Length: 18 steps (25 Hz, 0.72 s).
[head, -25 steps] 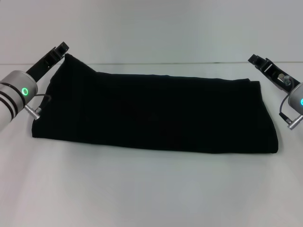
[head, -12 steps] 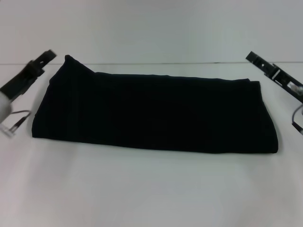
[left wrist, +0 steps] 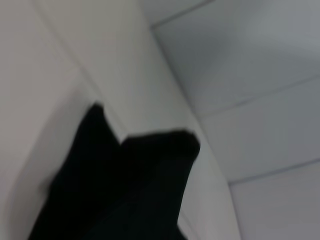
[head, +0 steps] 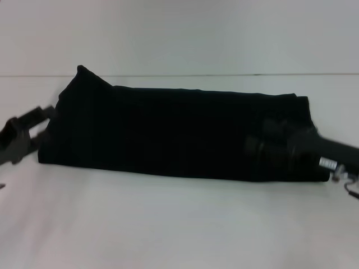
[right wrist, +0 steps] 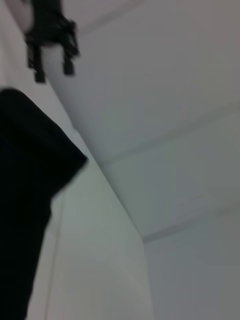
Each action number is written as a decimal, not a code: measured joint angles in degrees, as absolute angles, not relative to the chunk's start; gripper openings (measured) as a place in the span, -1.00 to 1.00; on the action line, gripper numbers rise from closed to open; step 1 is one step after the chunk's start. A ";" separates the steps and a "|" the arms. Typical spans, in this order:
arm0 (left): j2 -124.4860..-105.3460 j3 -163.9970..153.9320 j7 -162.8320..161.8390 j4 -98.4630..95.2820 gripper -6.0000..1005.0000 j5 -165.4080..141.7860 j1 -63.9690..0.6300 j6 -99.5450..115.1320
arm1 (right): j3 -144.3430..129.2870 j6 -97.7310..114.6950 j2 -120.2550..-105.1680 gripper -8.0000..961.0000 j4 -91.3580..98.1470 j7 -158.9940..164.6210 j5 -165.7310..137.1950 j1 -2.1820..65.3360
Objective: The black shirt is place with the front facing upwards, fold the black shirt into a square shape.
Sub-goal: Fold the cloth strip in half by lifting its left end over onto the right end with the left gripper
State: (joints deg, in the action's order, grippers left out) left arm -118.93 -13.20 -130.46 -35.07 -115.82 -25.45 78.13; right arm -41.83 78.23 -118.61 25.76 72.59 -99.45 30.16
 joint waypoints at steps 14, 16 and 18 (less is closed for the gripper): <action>-118.29 -12.65 -144.96 -37.85 0.52 -126.35 -23.94 79.18 | -42.13 82.78 -119.52 0.79 25.67 59.27 -103.35 26.60; -118.25 -12.70 -145.28 -37.02 0.52 -126.79 -24.23 77.28 | -42.15 82.73 -119.52 0.79 25.54 58.58 -103.37 26.48; -118.16 -12.74 -145.63 -36.29 0.52 -127.37 -24.59 75.82 | -42.16 82.66 -119.52 0.79 25.35 57.60 -103.39 26.41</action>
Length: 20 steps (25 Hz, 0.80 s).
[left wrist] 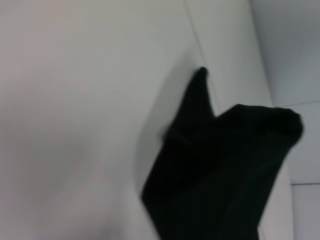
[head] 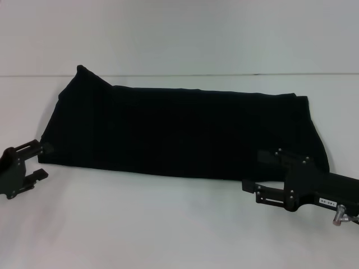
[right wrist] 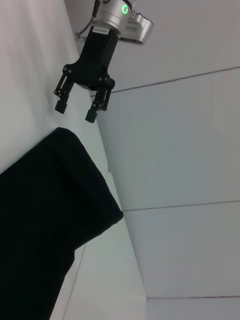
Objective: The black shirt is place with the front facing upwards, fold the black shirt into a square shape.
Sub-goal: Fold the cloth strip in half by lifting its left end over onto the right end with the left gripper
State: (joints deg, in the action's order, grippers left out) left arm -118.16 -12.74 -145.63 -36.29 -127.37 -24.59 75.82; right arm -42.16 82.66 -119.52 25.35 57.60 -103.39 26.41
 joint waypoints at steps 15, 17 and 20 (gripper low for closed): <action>-117.51 -13.34 -146.69 -33.02 0.52 -127.74 -27.20 67.88 | -42.98 81.02 -119.57 0.79 25.22 57.15 -103.45 26.56; -117.49 -13.54 -146.77 -32.80 0.52 -127.76 -27.45 67.07 | -42.98 81.01 -119.58 0.79 25.22 57.25 -103.45 26.64; -117.30 -13.62 -146.79 -32.37 0.52 -127.78 -27.84 66.12 | -42.98 81.01 -119.60 0.79 25.22 57.42 -103.45 26.75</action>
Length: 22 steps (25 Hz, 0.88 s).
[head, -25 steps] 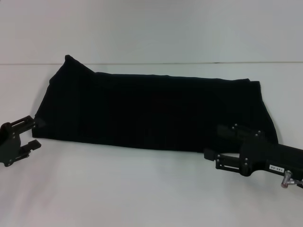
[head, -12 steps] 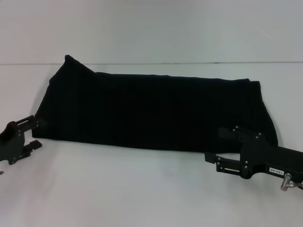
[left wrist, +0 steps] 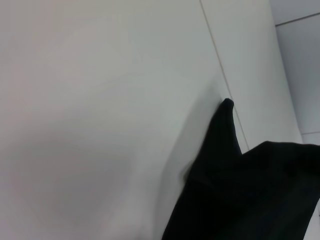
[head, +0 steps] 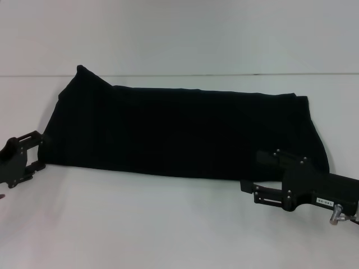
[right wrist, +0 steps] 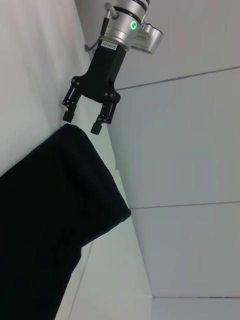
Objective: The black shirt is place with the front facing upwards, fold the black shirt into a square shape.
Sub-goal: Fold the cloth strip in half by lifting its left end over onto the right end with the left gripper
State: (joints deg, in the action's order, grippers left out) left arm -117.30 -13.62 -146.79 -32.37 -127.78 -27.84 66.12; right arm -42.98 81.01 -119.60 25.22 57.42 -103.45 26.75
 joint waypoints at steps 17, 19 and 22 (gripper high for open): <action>-116.83 -14.93 -148.34 -32.53 0.52 -129.11 -28.52 64.94 | -42.56 80.69 -119.61 0.80 25.35 57.63 -103.45 26.77; -116.82 -15.12 -148.35 -32.45 0.52 -129.12 -28.81 64.54 | -42.55 80.69 -119.61 0.80 25.34 57.64 -103.44 26.83; -116.84 -15.17 -148.36 -32.22 0.52 -129.12 -29.32 63.50 | -42.65 80.68 -119.61 0.80 25.29 57.65 -103.44 26.95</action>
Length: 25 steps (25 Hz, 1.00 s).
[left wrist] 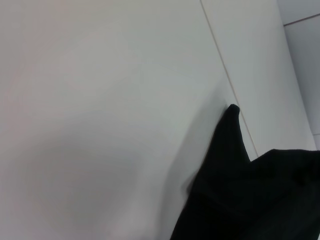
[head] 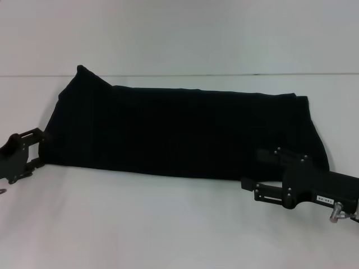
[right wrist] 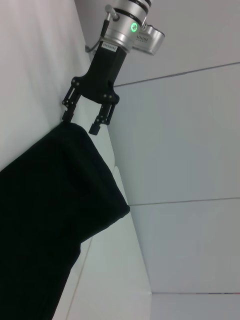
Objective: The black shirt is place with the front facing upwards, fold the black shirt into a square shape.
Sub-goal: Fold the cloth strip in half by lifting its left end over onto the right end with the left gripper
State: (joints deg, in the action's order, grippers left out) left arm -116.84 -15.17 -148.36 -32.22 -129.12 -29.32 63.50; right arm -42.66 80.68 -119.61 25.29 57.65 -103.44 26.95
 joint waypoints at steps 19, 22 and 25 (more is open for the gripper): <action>-116.16 -16.70 -147.77 -30.23 0.52 -128.64 -32.53 60.99 | -42.56 80.03 -119.62 0.79 25.22 57.86 -103.10 27.32; -115.96 -16.70 -147.62 -30.23 0.51 -128.80 -32.80 61.72 | -42.77 79.55 -119.66 0.79 25.22 58.48 -103.09 27.60; -115.85 -16.75 -146.73 -30.35 0.51 -129.01 -32.85 61.99 | -42.87 79.31 -119.68 0.79 25.22 58.80 -103.11 27.80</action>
State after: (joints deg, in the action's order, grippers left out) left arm -115.85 -16.75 -146.73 -30.35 -129.01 -32.85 61.99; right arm -42.87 79.31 -119.68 25.22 58.80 -103.12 27.80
